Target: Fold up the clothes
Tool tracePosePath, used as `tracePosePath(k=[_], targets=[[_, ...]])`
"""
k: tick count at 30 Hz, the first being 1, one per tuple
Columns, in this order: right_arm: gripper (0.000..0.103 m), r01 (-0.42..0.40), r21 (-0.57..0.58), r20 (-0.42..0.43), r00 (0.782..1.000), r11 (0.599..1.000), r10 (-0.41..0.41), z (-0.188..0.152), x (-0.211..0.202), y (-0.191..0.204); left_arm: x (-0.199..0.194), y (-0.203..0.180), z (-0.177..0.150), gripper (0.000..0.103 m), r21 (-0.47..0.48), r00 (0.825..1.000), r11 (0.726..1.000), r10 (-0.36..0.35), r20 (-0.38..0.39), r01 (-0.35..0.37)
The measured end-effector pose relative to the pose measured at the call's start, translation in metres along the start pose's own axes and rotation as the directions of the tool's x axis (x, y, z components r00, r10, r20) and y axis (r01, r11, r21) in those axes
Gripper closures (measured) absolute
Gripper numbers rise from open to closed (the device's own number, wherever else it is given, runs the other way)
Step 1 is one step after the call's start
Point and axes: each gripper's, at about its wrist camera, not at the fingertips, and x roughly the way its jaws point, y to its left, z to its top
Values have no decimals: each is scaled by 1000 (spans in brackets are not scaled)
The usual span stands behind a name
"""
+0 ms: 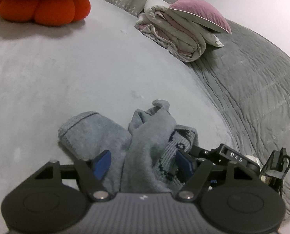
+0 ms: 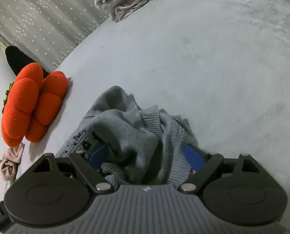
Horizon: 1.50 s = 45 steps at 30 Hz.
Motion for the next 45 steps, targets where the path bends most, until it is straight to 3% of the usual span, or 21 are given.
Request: tracePosePath(k=[19,21,31,35,36,38,40,45], targets=[[11,12,-23,57,998,1000,-11,4,-5,0,-7,15,7,4,-97,1000,995,14,14,-13],[7,7,-14,63,998,1000,-6,6,-7,-1,-8,18,8,4,-113,1000,994,13,14,-12],[9,-17,-31,68,998,999,19,4,-4,4,-3,20,6,4,-106,1000,994,20,15,-18],[23,-13,-128,75,997,992,23,-4,-2,17,2,17,3,4,-82,1000,996,17,-6,-18],[32,-13,-154,75,997,988,25,-7,-1,19,3,16,2,4,-78,1000,997,22,-10,-23],[51,-25,-204,62,997,979,38,-11,1,24,4,17,1,4,-77,999,997,28,-16,-29],[90,-21,-214,68,997,977,37,-13,-1,25,3,18,1,4,-85,999,996,29,-19,-31],[92,-46,-188,106,992,981,67,-9,-18,21,-3,23,0,4,-105,999,994,32,-16,-33]])
